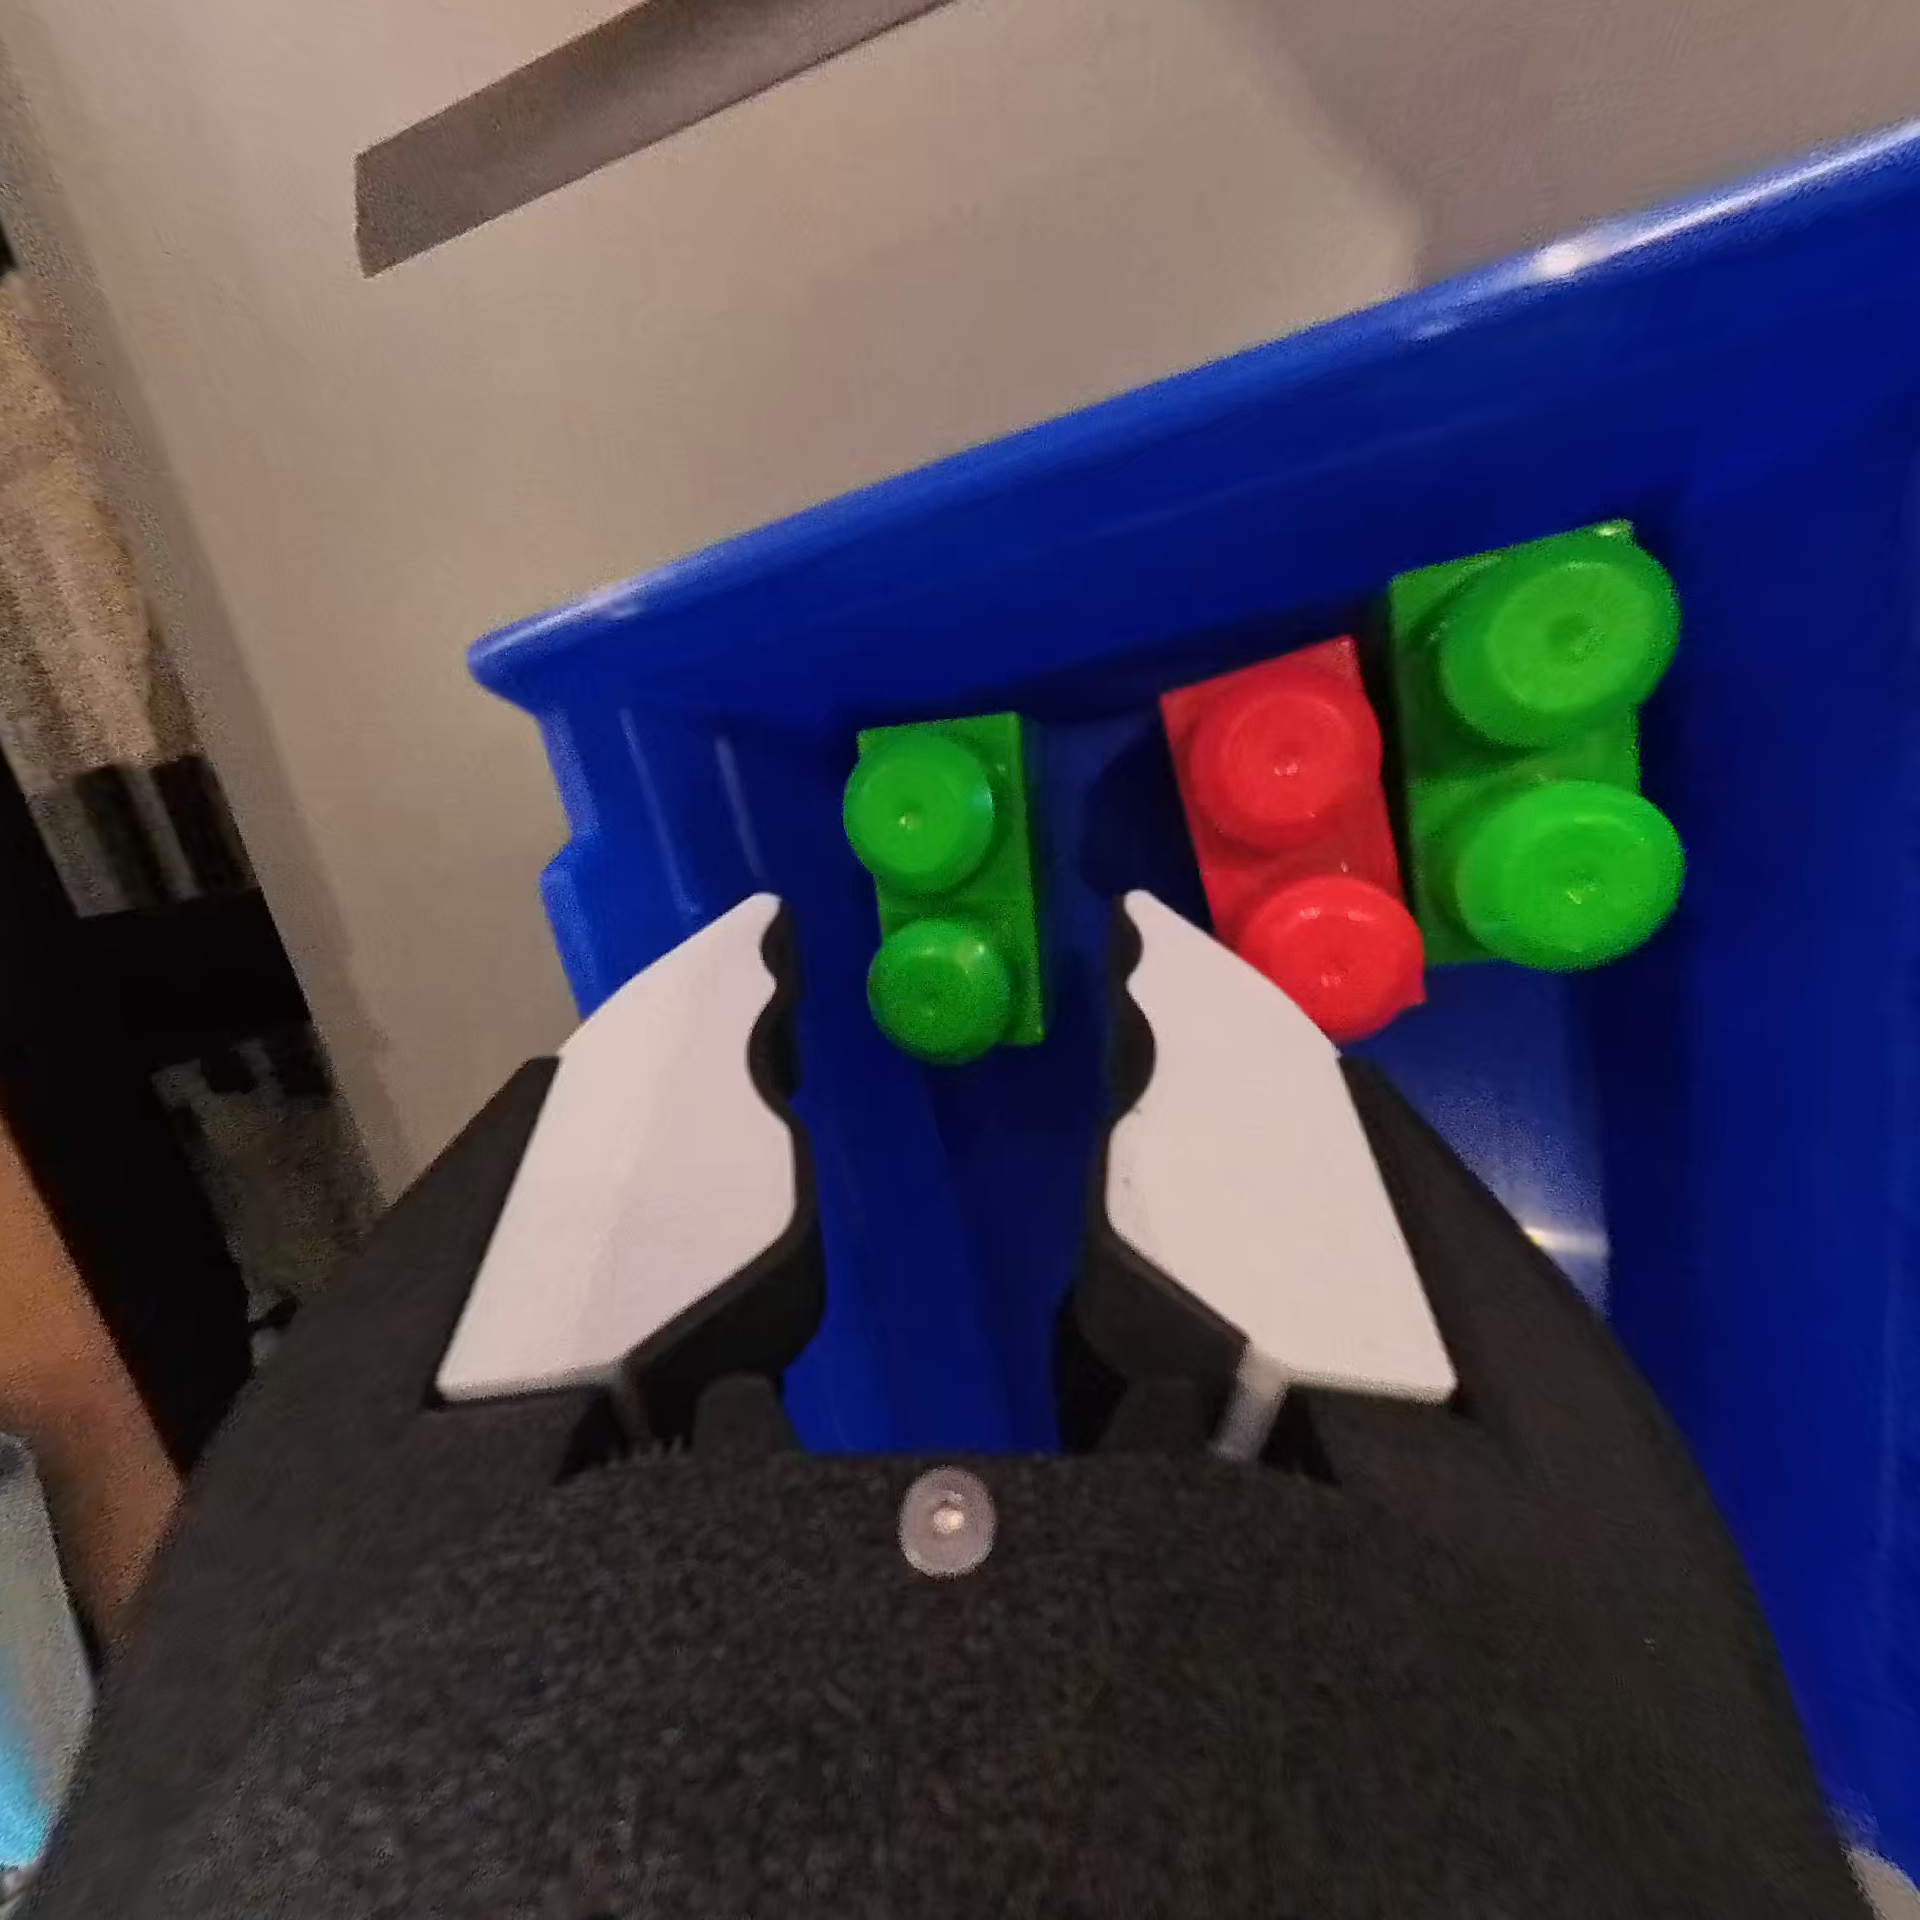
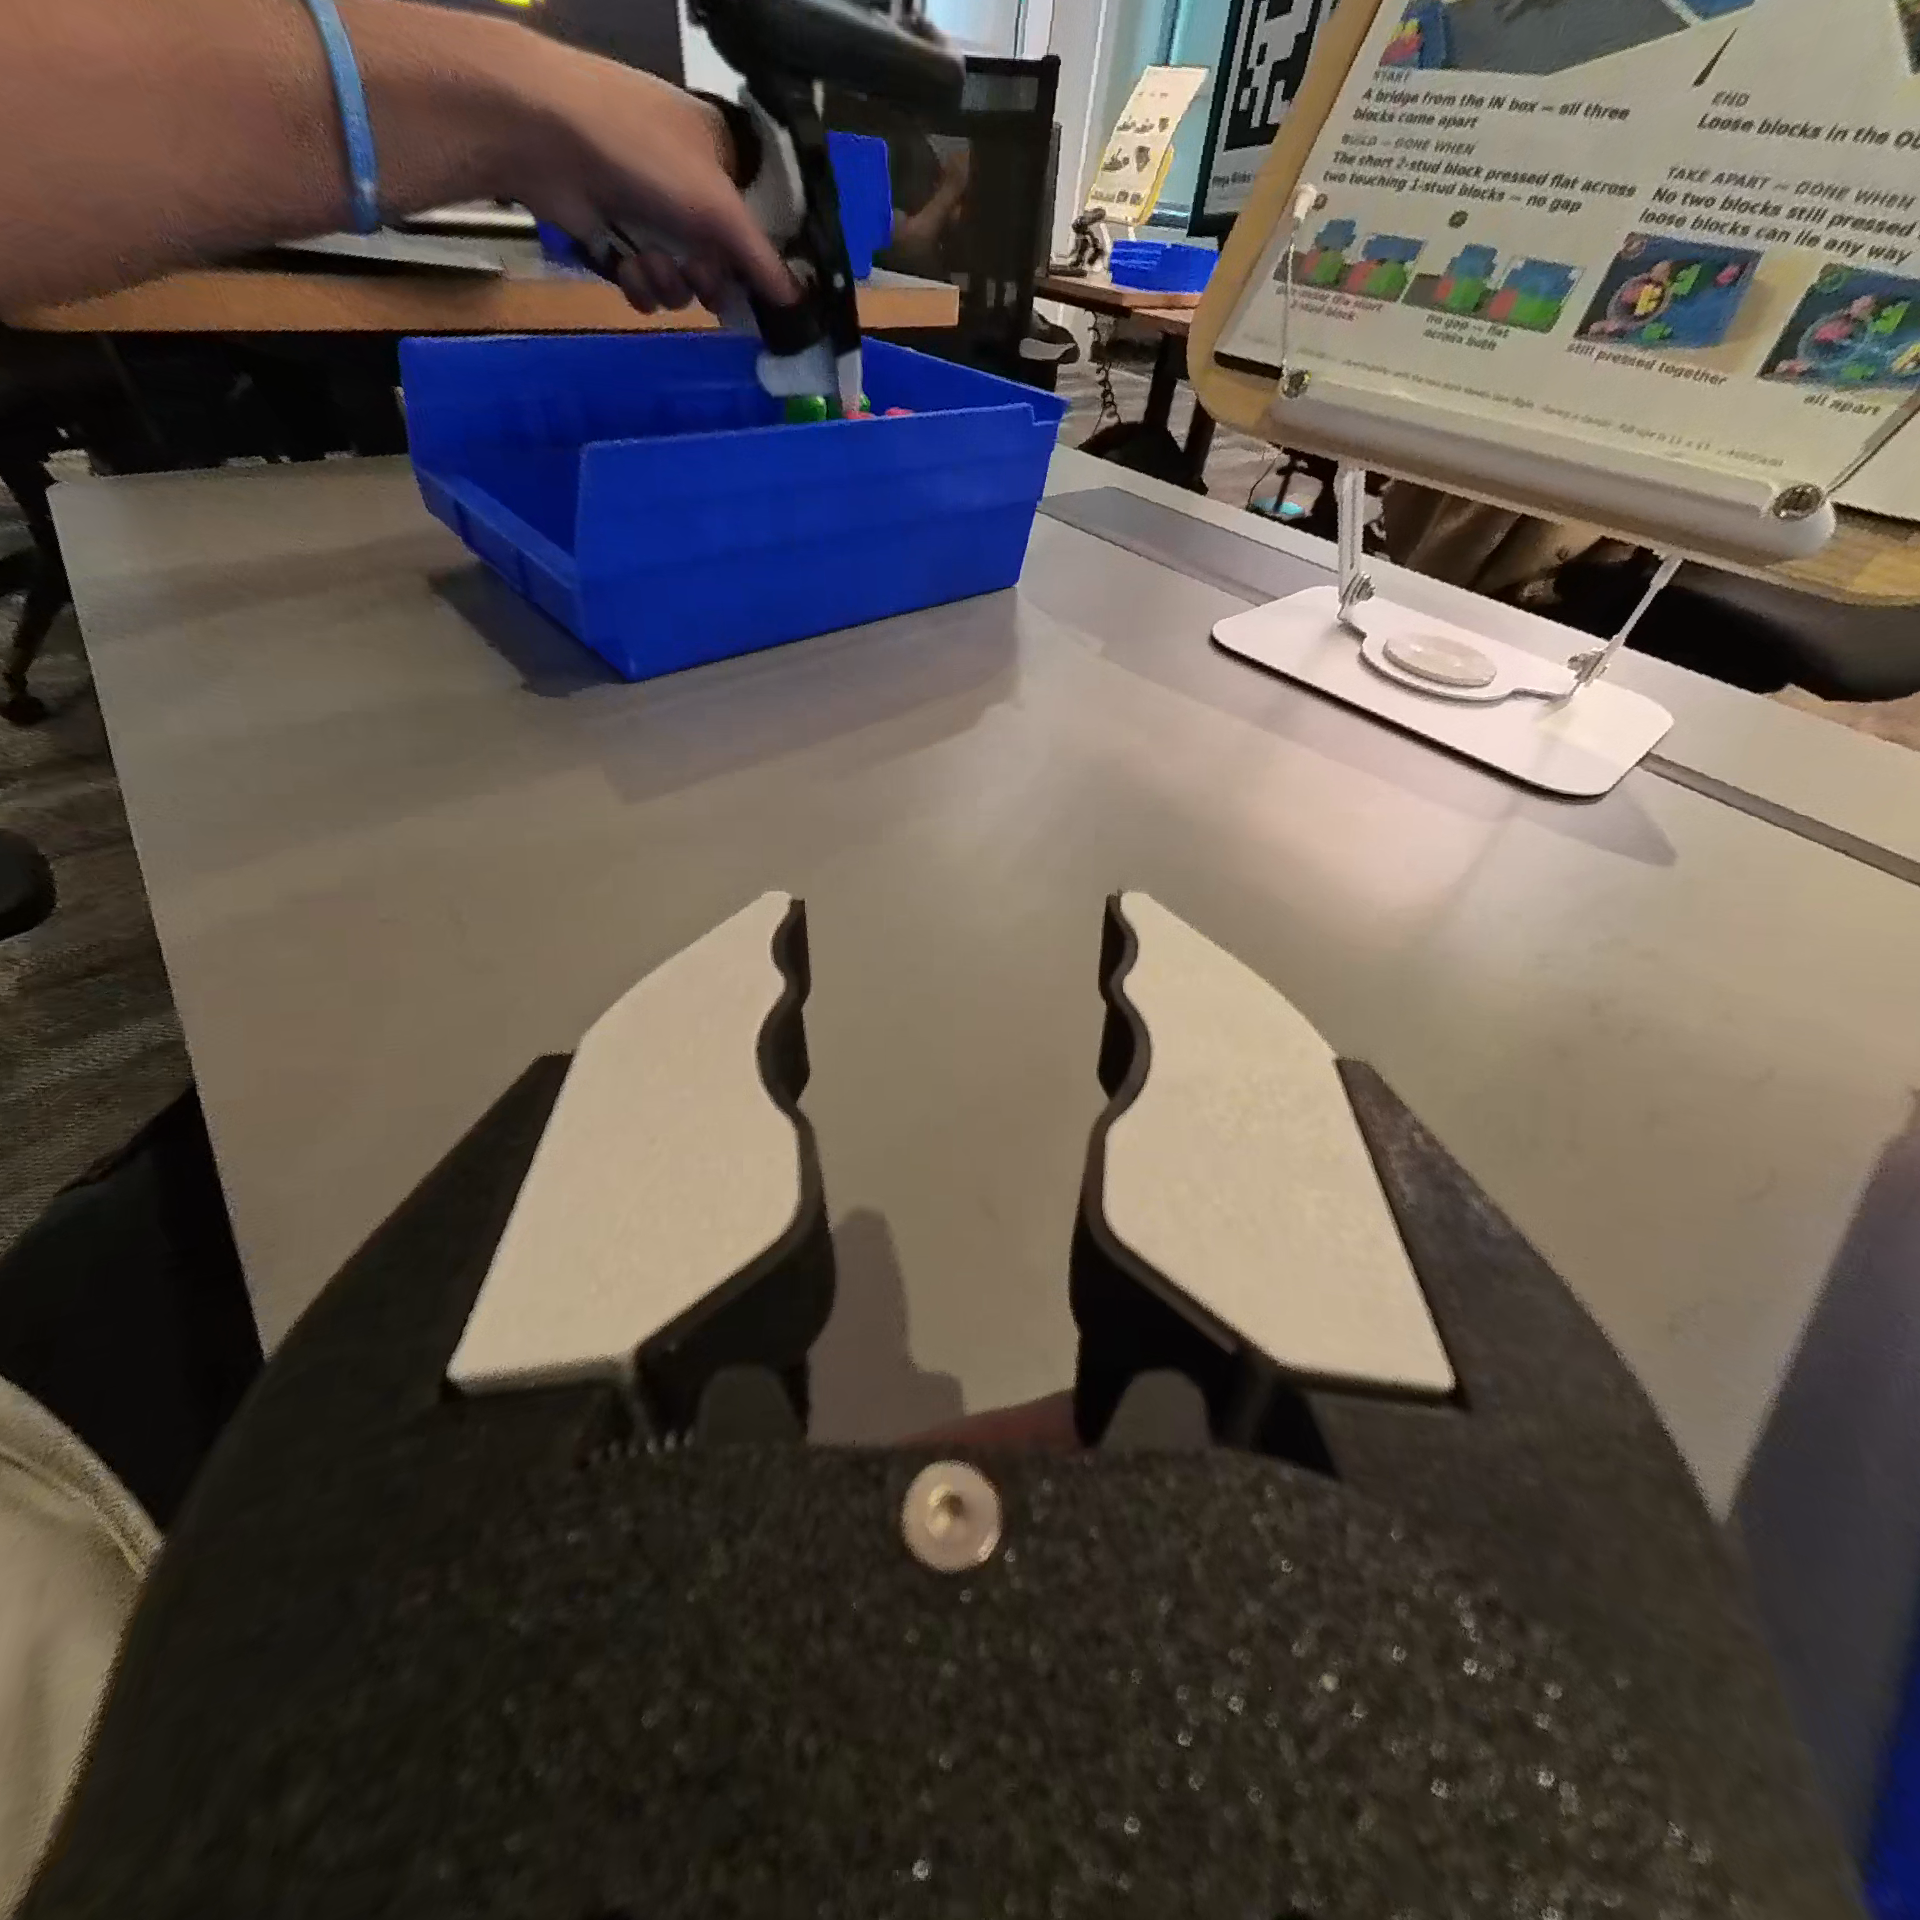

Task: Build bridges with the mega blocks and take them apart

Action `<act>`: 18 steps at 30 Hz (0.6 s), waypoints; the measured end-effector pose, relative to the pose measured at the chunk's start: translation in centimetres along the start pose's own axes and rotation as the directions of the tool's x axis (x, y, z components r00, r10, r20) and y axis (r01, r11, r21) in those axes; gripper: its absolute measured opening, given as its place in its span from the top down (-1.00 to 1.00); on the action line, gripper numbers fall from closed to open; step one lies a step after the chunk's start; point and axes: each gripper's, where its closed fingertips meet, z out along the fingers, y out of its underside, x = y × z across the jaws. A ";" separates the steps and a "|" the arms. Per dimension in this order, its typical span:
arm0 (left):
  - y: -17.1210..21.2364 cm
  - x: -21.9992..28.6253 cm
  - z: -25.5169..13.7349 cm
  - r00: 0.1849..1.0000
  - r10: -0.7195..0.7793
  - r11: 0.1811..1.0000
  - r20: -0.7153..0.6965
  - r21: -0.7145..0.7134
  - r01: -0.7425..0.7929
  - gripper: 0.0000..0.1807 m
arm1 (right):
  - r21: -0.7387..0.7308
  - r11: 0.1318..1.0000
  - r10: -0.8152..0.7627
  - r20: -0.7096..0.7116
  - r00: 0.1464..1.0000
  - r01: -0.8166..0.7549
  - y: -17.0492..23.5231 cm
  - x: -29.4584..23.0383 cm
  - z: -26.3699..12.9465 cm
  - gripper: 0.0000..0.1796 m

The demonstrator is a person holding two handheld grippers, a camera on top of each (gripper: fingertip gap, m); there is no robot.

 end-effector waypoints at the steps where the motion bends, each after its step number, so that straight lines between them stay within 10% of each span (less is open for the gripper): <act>1: -0.1 0.0 0.4 1.000 0.003 1.000 0.010 -0.007 -0.003 0.37 | -0.003 1.000 0.007 0.001 1.000 -0.007 0.1 0.1 0.0 0.41; 10: 1.2 0.3 2.4 0.999 -0.027 0.995 -0.021 -0.100 0.025 0.58 | -0.028 0.999 0.031 0.002 1.000 -0.031 0.9 0.4 -0.3 0.41; 18: -1.5 3.9 -9.7 0.974 0.089 0.944 -0.209 0.329 -0.016 0.60 | -0.021 1.000 0.020 -0.012 1.000 -0.020 0.7 0.7 -0.5 0.44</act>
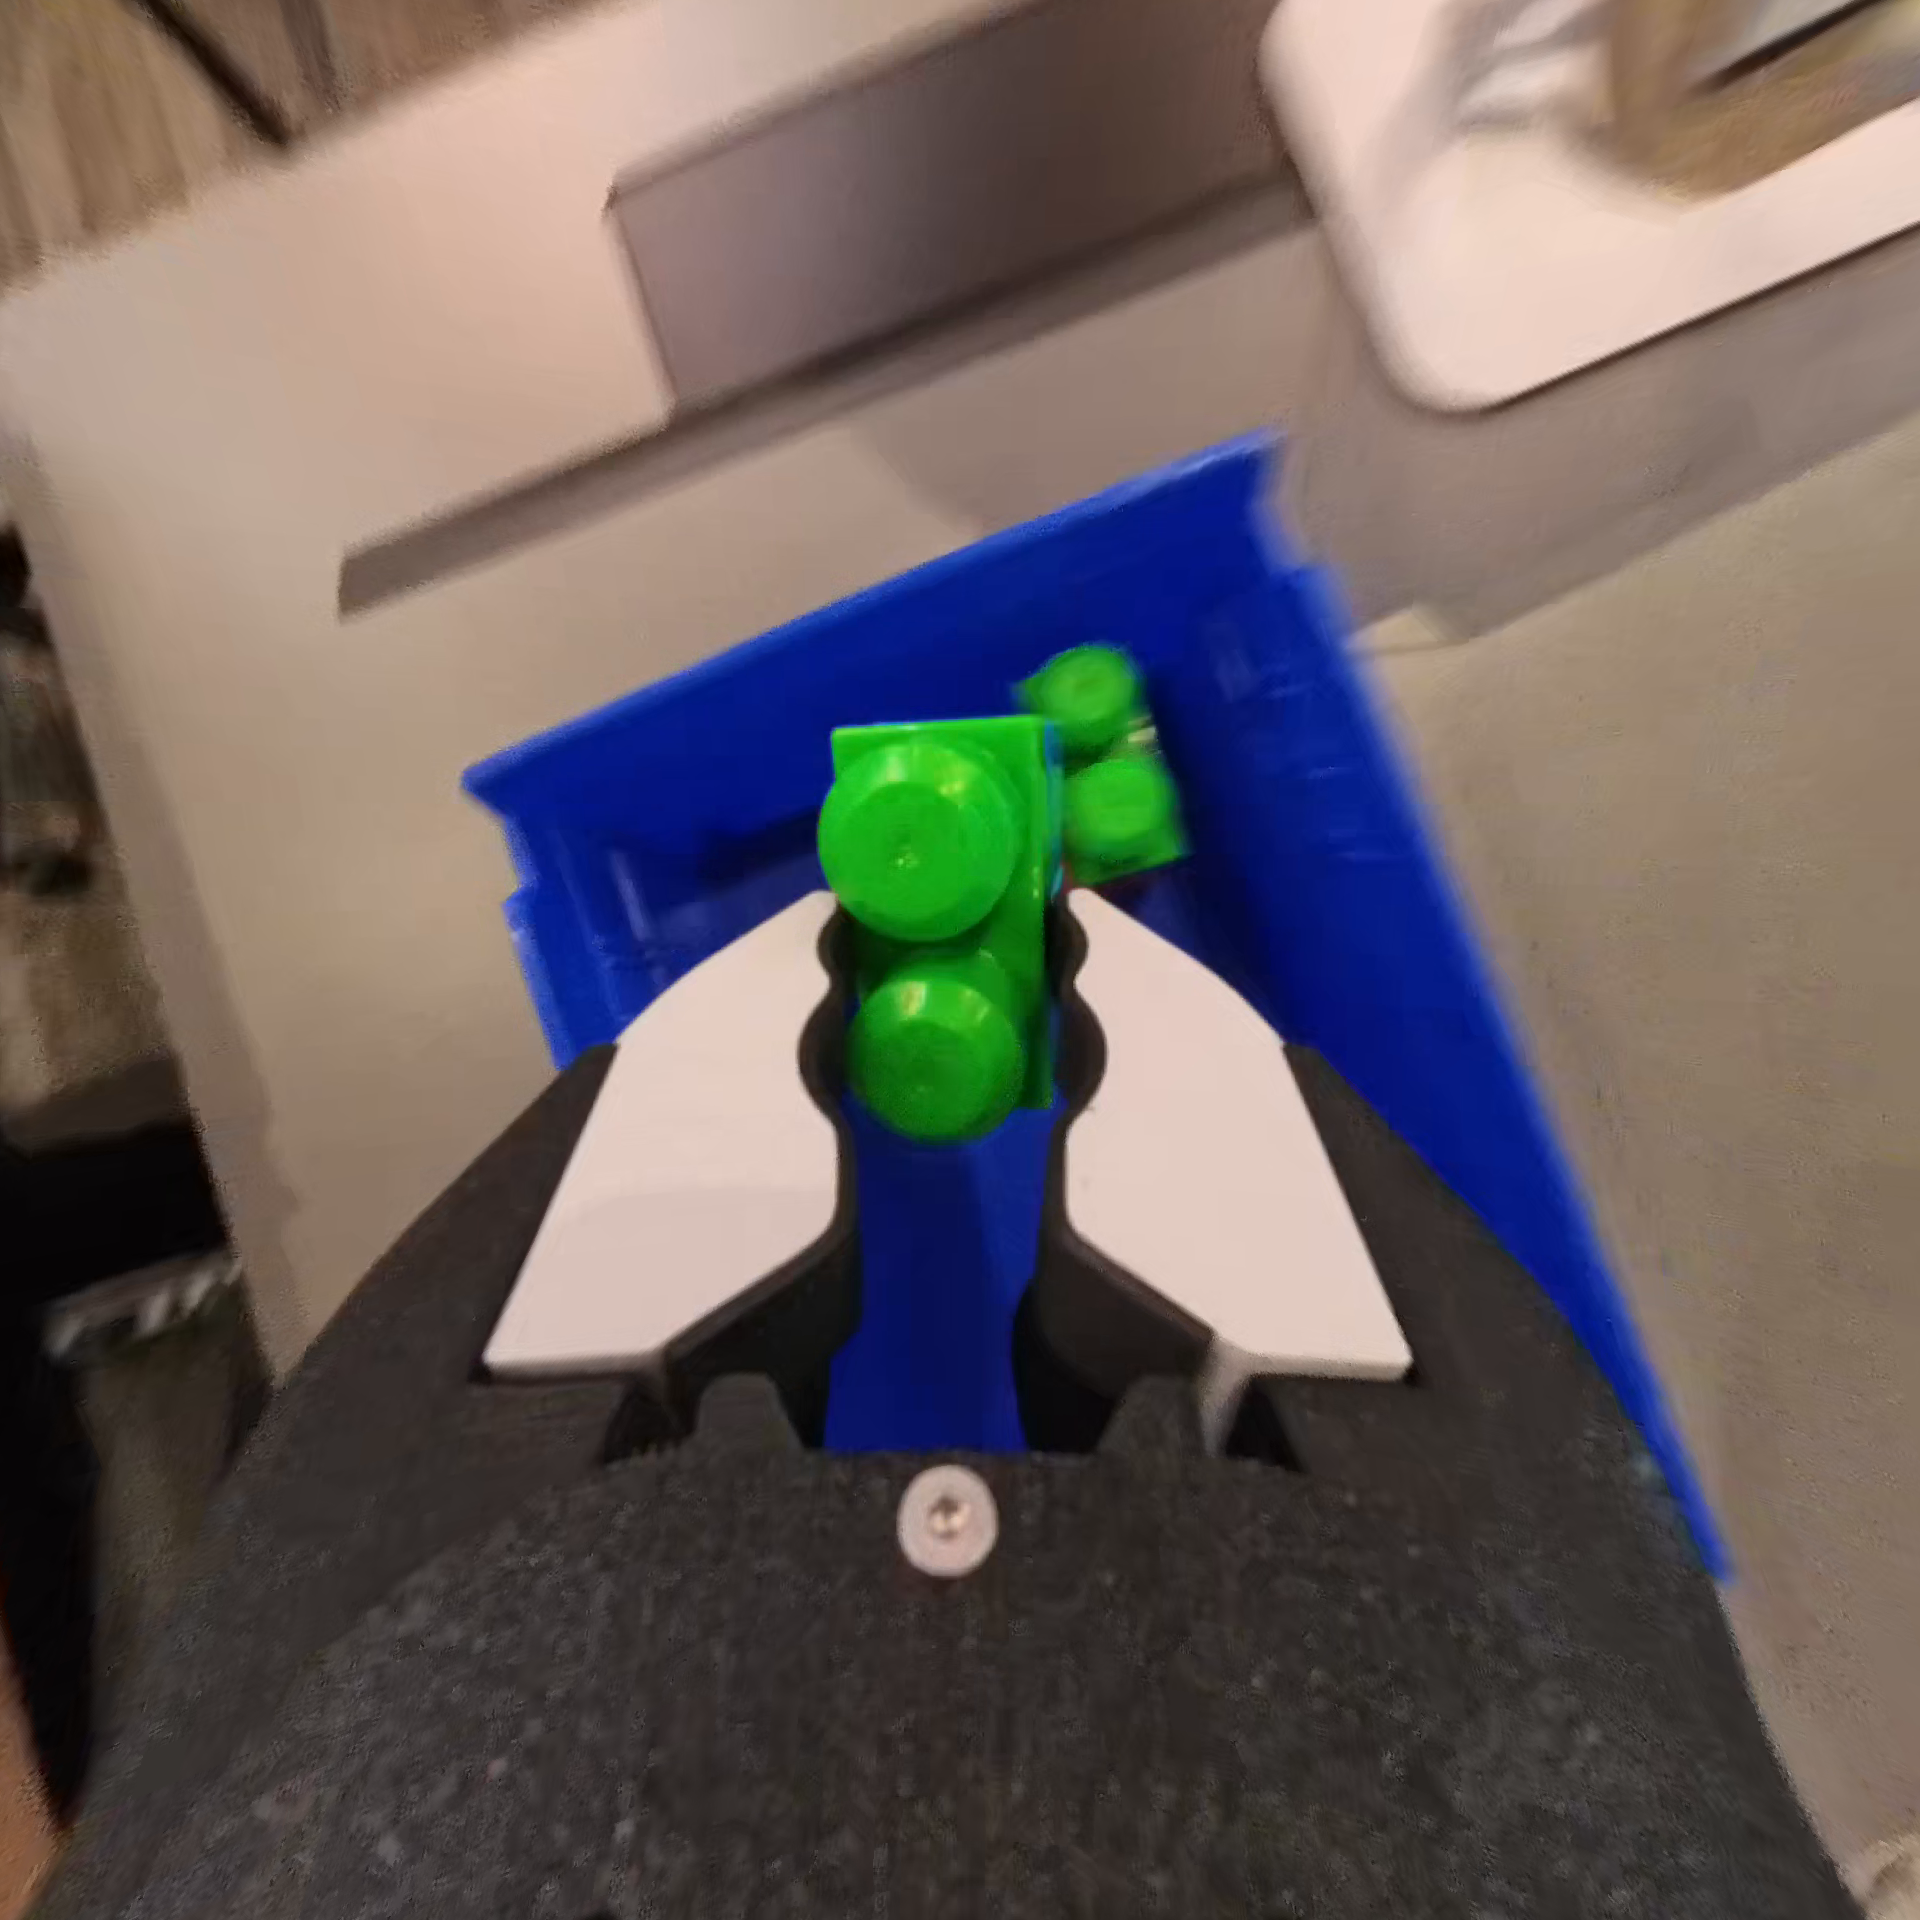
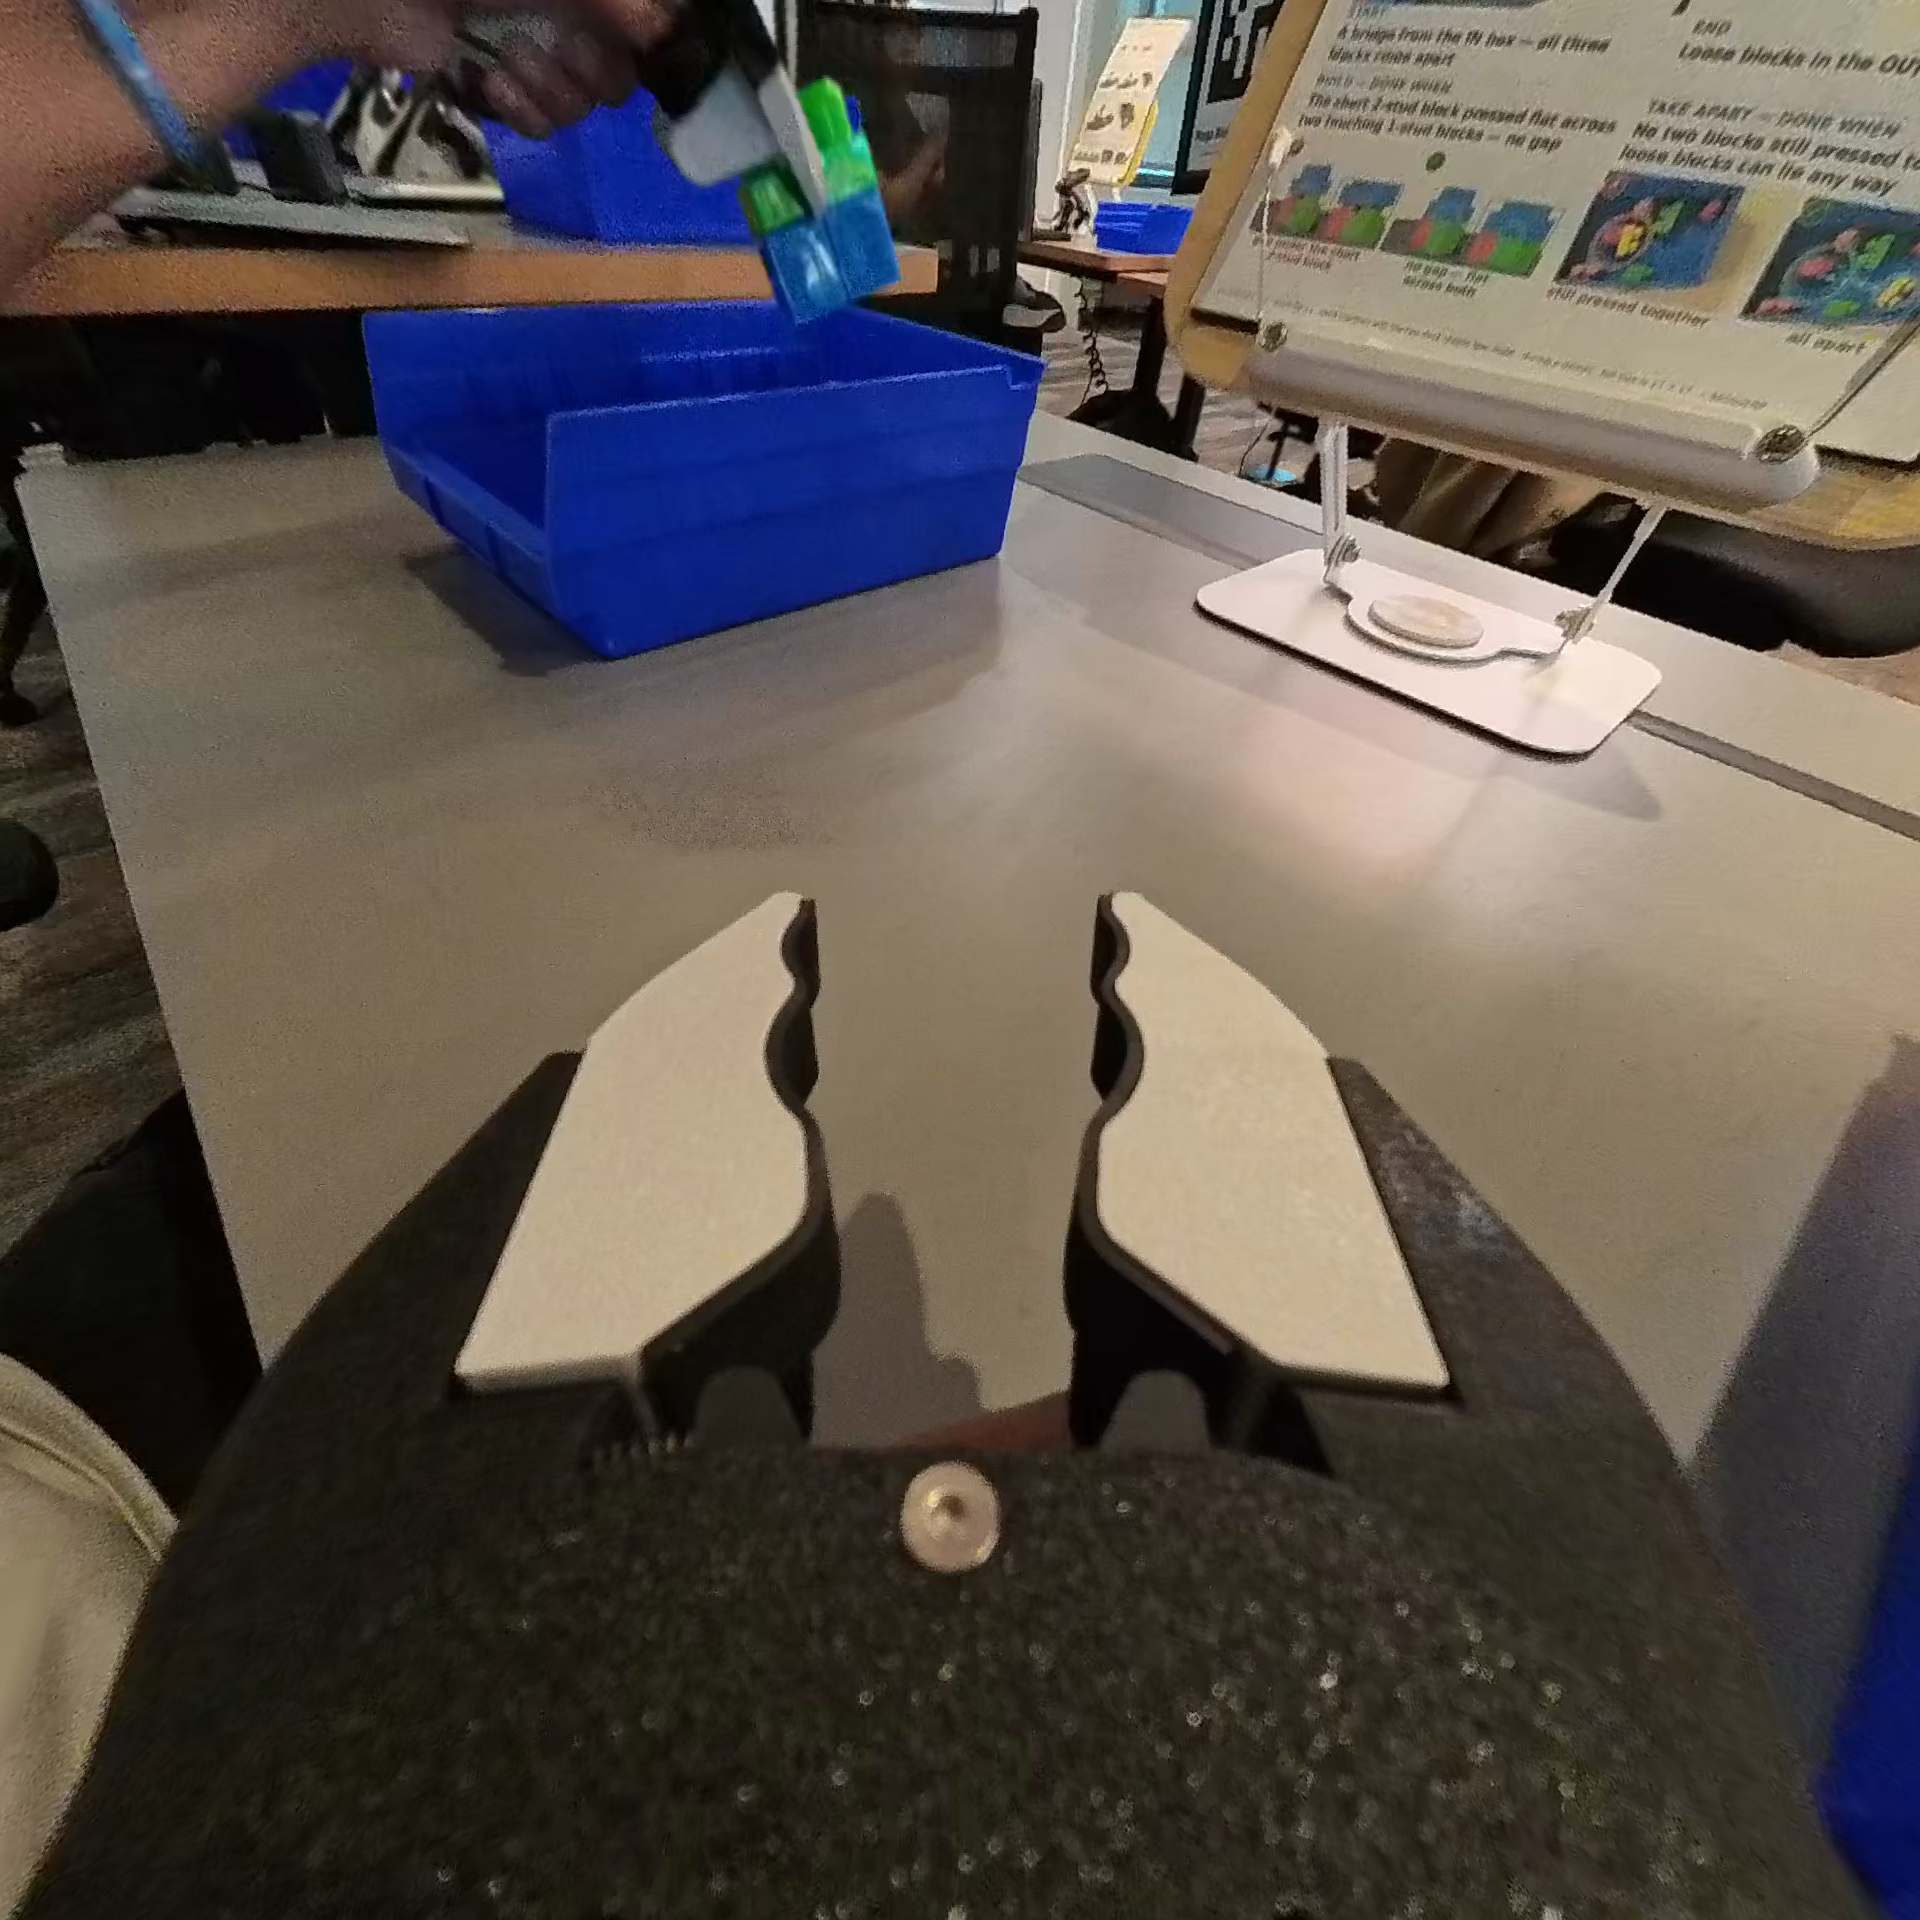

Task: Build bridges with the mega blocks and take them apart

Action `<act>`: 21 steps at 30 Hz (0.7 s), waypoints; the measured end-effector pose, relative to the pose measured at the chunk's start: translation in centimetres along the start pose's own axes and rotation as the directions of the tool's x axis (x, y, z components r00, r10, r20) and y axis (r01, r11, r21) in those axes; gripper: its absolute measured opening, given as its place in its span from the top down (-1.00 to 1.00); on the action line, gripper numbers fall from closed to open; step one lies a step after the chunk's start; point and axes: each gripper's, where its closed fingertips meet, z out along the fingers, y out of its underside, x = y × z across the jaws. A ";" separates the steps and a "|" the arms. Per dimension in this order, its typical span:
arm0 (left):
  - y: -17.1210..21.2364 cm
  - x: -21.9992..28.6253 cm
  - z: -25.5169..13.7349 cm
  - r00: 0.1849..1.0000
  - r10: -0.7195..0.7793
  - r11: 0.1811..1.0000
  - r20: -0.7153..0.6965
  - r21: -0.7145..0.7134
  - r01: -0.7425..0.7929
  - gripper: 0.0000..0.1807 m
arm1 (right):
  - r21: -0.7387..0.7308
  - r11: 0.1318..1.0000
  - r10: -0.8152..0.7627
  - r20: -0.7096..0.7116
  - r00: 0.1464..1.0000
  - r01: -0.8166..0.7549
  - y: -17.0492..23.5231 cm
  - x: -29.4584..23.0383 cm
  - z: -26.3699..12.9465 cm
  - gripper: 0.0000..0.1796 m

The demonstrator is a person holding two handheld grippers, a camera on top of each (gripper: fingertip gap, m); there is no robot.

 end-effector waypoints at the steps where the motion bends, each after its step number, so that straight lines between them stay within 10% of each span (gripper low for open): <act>1: -0.5 1.8 -1.7 0.999 0.011 0.997 -0.043 0.072 -0.008 0.60 | 0.007 1.000 0.008 0.003 1.000 -0.008 -0.1 0.1 -0.1 0.45; 5: -0.9 11.7 -7.7 0.929 0.141 0.916 -0.343 0.400 0.009 0.61 | 0.023 0.996 0.084 0.052 0.995 -0.085 -0.1 0.3 0.0 0.46; 9: 1.9 22.7 -10.7 0.652 0.238 0.838 -0.720 0.491 0.237 0.62 | 0.071 0.961 0.244 0.238 0.940 -0.267 -0.9 -1.2 0.2 0.47; 15: 4.6 31.4 -9.7 0.454 0.324 0.849 -0.830 0.467 0.249 0.61 | 0.141 0.770 0.483 0.507 0.714 -0.622 -7.5 -0.6 1.2 0.30; 21: 5.8 34.8 -8.8 0.355 0.301 0.860 -0.885 0.413 0.298 0.61 | 0.104 0.756 0.480 0.584 0.655 -0.647 -10.2 -1.9 4.6 0.25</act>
